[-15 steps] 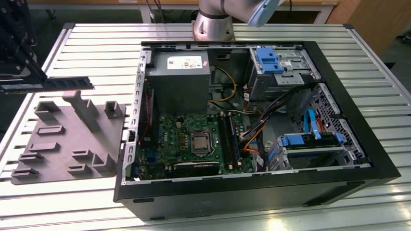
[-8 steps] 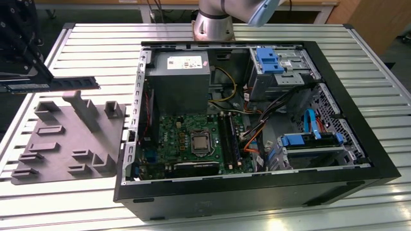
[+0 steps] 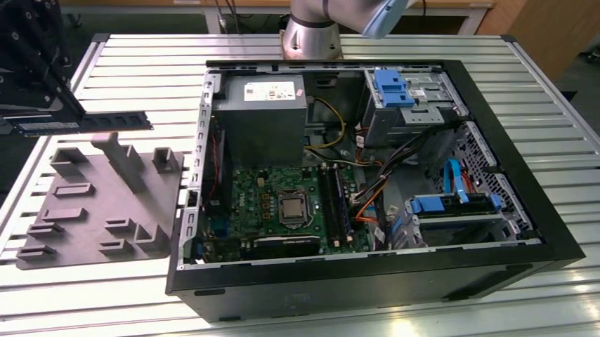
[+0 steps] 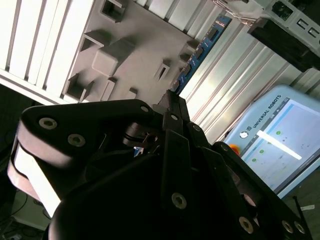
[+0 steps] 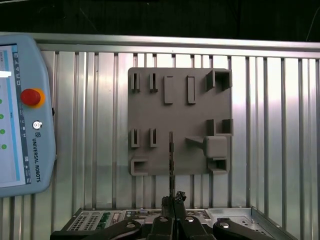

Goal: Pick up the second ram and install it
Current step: 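Pick up the second ram and move it above second insertion slot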

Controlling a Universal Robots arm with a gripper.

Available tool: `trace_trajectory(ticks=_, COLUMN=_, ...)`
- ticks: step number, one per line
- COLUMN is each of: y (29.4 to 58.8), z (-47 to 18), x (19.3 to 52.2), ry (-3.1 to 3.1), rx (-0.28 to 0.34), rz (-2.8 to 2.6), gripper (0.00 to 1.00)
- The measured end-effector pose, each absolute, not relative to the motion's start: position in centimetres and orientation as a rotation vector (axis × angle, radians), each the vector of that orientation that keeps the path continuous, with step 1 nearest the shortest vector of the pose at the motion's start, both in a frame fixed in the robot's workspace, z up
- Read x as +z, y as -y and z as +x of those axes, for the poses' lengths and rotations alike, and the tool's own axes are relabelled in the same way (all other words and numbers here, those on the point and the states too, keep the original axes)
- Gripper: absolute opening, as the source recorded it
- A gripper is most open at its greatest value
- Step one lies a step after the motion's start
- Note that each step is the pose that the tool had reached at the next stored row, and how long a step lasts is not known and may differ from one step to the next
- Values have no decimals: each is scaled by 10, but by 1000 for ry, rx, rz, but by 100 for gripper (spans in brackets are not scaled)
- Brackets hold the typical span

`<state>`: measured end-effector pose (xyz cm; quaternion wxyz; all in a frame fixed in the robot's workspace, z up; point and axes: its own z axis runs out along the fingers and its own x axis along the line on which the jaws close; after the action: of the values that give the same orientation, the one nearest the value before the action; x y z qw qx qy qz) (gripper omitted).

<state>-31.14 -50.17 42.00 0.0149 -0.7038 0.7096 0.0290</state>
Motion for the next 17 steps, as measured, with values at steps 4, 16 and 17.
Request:
trace_trajectory(ticks=4, y=502, z=-307, x=420, ry=-2208, rx=90, rz=-2191, gripper=11)
trace_trajectory(ticks=16, y=502, z=-296, x=420, ry=-2209, rx=90, rz=-2191, gripper=11)
trace_trajectory(ticks=17, y=502, z=-295, x=420, ry=-2208, rx=90, rz=-2191, gripper=11)
